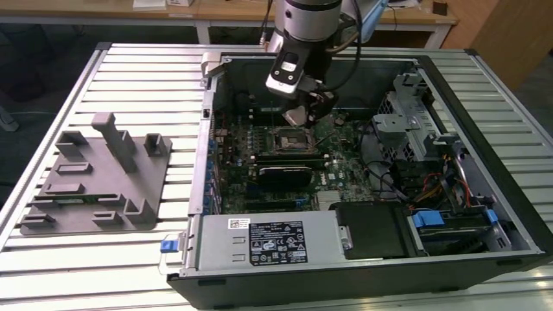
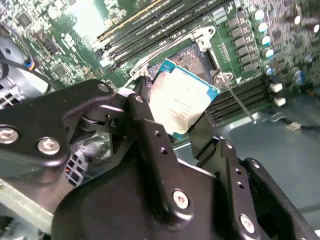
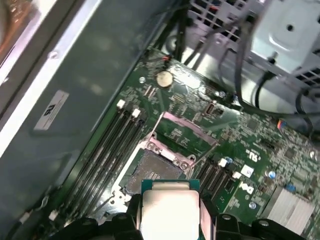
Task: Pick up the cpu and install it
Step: 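Place the cpu into insertion slot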
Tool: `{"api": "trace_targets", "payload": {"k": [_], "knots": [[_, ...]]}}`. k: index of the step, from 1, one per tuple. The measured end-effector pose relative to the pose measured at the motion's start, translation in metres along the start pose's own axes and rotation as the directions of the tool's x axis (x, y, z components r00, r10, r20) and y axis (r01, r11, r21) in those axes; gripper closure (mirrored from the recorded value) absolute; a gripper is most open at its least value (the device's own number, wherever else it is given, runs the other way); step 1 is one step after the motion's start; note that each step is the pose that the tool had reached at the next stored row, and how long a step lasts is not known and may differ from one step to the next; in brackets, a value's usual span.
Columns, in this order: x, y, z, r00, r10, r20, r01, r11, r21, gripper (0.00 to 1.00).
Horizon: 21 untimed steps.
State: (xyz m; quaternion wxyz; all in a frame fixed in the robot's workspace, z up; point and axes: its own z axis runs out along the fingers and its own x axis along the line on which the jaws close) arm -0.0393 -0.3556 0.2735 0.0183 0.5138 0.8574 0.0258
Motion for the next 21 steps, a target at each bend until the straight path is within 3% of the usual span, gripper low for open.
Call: {"api": "trace_targets", "payload": {"k": [5, 9, 14, 19, 21], "knots": [[0.0, 0.0, 0.0003, 0.9959, 0.09, 0.0057, -0.09, 0.9959, 0.0002, 0.45], [0.0, 0.0, 0.0005, 0.9867, 0.162, 0.0104, -0.162, 0.9867, 0.0, 0.45], [0.0, -0.0001, 0.0009, 0.9677, 0.252, 0.016, -0.252, 0.9678, -0.0007, 0.45], [0.0, -0.0001, 0.0014, 0.9413, 0.337, 0.0215, -0.337, 0.9415, -0.002, 0.45], [0.0, -0.0001, 0.0014, 0.938, 0.346, 0.0222, -0.346, 0.9382, -0.0021, 0.45]]}}
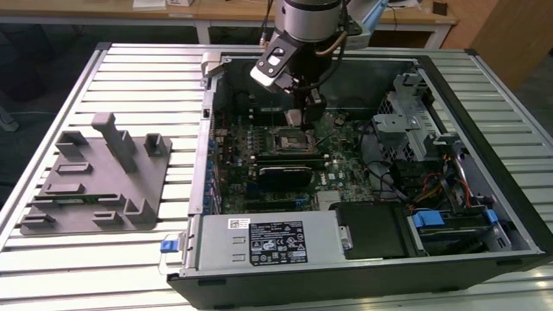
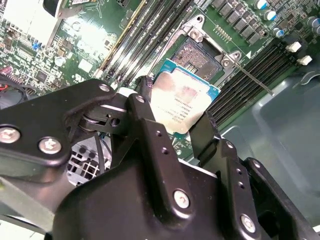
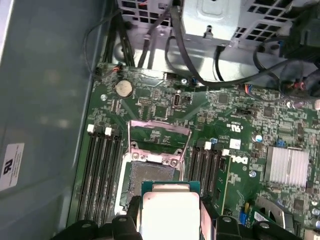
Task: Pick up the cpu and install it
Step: 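Place the cpu into insertion slot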
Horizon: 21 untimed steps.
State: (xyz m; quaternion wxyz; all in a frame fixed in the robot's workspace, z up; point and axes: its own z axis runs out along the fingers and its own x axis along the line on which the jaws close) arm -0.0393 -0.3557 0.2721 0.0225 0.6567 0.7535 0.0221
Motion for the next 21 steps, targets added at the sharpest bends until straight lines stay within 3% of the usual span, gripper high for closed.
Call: {"api": "trace_targets", "payload": {"k": [6, 9, 13, 21], "knots": [[0.0001, 0.0, 0.0002, 1.0, 0.003, 0.0002, -0.003, 1.0, 0.0, 0.45], [0.0001, -0.0001, 0.0017, 0.9996, 0.028, 0.0017, -0.028, 0.9996, 0.0001, 0.45], [0.0001, -0.0003, 0.0046, 0.9986, 0.052, 0.0033, -0.052, 0.9987, 0.0002, 0.45], [0.0001, -0.0008, 0.0126, 0.9986, 0.053, 0.0033, -0.053, 0.9986, 0.0001, 0.45]]}}
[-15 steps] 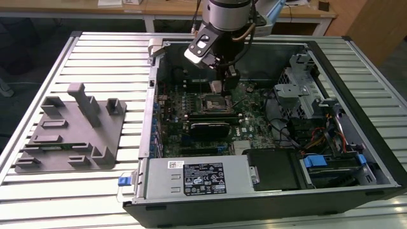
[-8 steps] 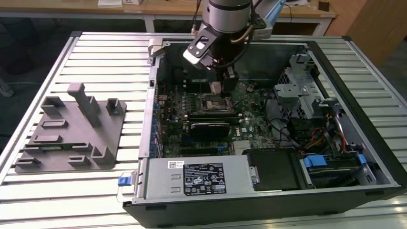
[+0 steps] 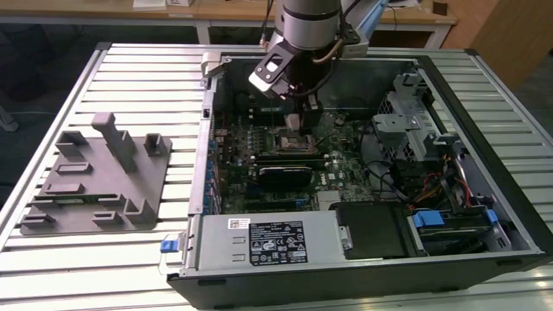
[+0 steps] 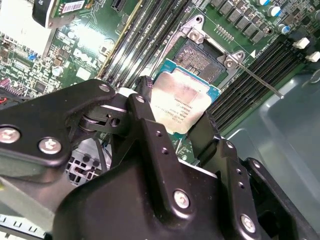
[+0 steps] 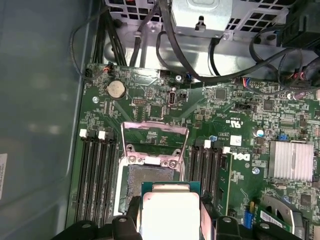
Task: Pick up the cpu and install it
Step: 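Place the cpu into insertion slot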
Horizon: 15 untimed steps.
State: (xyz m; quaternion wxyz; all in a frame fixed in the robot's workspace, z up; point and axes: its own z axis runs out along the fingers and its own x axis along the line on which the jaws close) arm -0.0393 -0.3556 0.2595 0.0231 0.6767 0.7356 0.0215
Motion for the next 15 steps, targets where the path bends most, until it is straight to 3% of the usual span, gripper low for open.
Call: {"api": "trace_targets", "payload": {"k": [15], "knots": [[0.0001, -0.0009, 0.0137, 1.0, 0.0, 0.0001, 0.0, 1.0, 0.0, 0.45]]}}
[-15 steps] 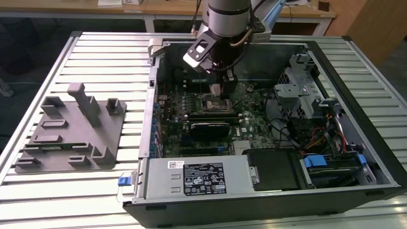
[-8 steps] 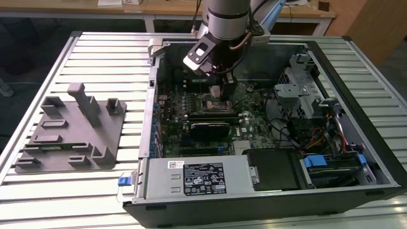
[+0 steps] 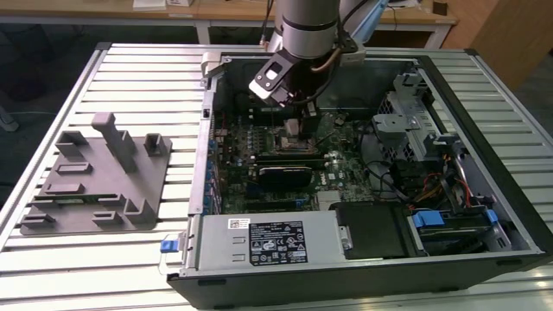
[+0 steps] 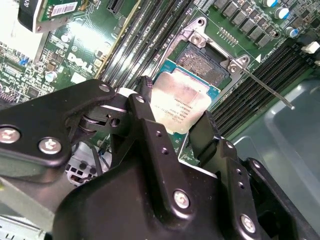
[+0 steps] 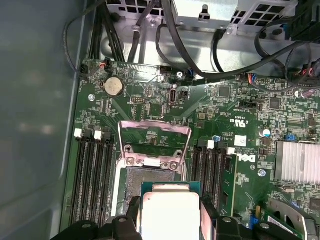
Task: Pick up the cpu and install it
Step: 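Place the cpu into insertion slot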
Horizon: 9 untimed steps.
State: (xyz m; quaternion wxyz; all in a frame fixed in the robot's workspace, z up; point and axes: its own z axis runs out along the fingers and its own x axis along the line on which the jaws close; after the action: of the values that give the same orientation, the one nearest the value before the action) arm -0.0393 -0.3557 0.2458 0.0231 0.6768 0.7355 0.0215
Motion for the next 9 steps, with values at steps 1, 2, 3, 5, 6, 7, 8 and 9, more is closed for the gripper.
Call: {"api": "trace_targets", "payload": {"k": [1, 2, 3, 5, 6, 7, 8, 9], "knots": [[0.0, -0.0001, 0.0009, 1.0, 0.0, -0.0001, 0.0, 1.0, 0.0, 0.45], [0.0, -0.0001, 0.0018, 1.0, 0.0, -0.0001, 0.0, 1.0, -0.0001, 0.45], [0.0, -0.0002, 0.0027, 1.0, 0.0, -0.0001, 0.0, 1.0, 0.0, 0.45], [0.0, -0.0003, 0.0043, 1.0, 0.0, -0.0001, 0.0, 1.0, 0.0, 0.45], [0.0, -0.0003, 0.005, 1.0, 0.0, 0.0, 0.0, 1.0, 0.0, 0.45], [0.0, -0.0004, 0.0057, 1.0, 0.0, -0.0001, 0.0, 1.0, 0.0, 0.45], [0.0, -0.0004, 0.0065, 1.0, 0.0, -0.0001, 0.0, 1.0, 0.0, 0.45], [0.0001, -0.0004, 0.0072, 1.0, 0.0, -0.0001, 0.0, 1.0, 0.0, 0.45]]}}
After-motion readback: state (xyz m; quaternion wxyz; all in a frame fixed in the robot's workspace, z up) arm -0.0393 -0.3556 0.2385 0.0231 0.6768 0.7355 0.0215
